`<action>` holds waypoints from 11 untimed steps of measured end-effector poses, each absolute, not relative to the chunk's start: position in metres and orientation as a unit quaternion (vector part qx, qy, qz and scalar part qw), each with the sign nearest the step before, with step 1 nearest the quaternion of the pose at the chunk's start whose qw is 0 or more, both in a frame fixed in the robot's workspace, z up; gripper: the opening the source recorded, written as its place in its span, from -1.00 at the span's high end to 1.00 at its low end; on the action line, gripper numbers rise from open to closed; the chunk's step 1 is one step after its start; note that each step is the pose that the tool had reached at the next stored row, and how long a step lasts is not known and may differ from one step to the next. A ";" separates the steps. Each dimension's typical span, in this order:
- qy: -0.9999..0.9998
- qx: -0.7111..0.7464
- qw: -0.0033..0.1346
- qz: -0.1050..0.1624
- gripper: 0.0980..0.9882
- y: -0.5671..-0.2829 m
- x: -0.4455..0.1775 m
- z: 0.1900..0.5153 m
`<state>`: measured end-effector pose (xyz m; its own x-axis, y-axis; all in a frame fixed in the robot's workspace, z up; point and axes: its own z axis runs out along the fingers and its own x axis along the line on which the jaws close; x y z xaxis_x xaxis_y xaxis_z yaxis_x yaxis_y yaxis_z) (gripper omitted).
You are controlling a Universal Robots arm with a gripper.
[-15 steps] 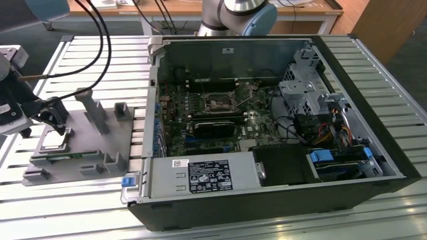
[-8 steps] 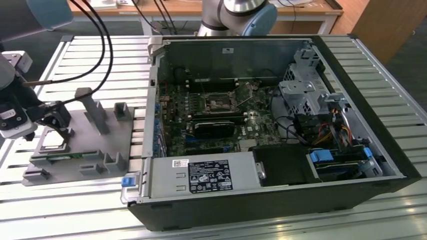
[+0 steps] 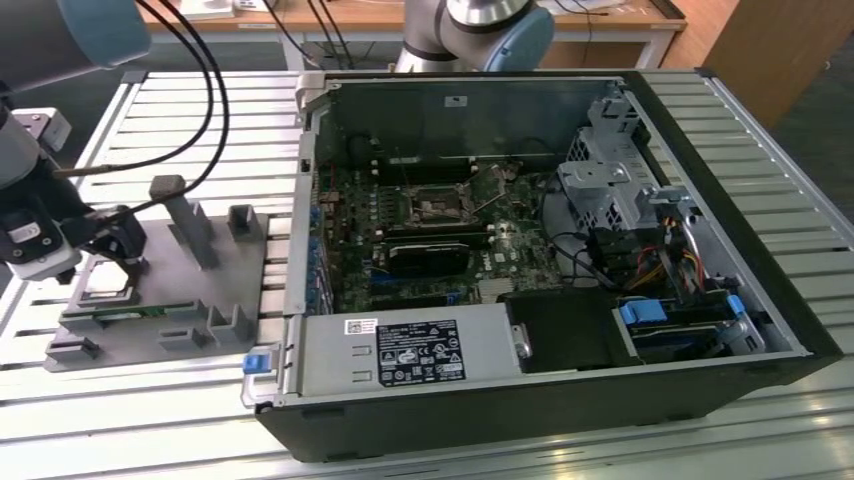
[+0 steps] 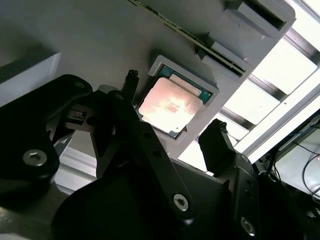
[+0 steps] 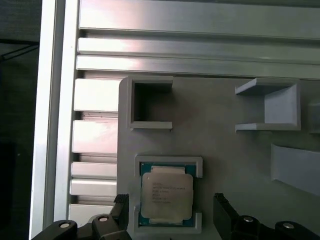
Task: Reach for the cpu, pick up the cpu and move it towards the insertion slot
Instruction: 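Pick up the cpu and move it towards the insertion slot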
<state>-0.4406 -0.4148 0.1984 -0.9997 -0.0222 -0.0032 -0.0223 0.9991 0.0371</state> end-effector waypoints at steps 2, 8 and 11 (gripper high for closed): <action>1.000 -0.011 0.001 0.018 -0.50 -0.413 -0.441 0.196; 1.000 -0.011 0.002 0.016 -0.50 -0.410 -0.441 0.189; 1.000 -0.011 0.003 0.016 -0.47 -0.410 -0.442 0.187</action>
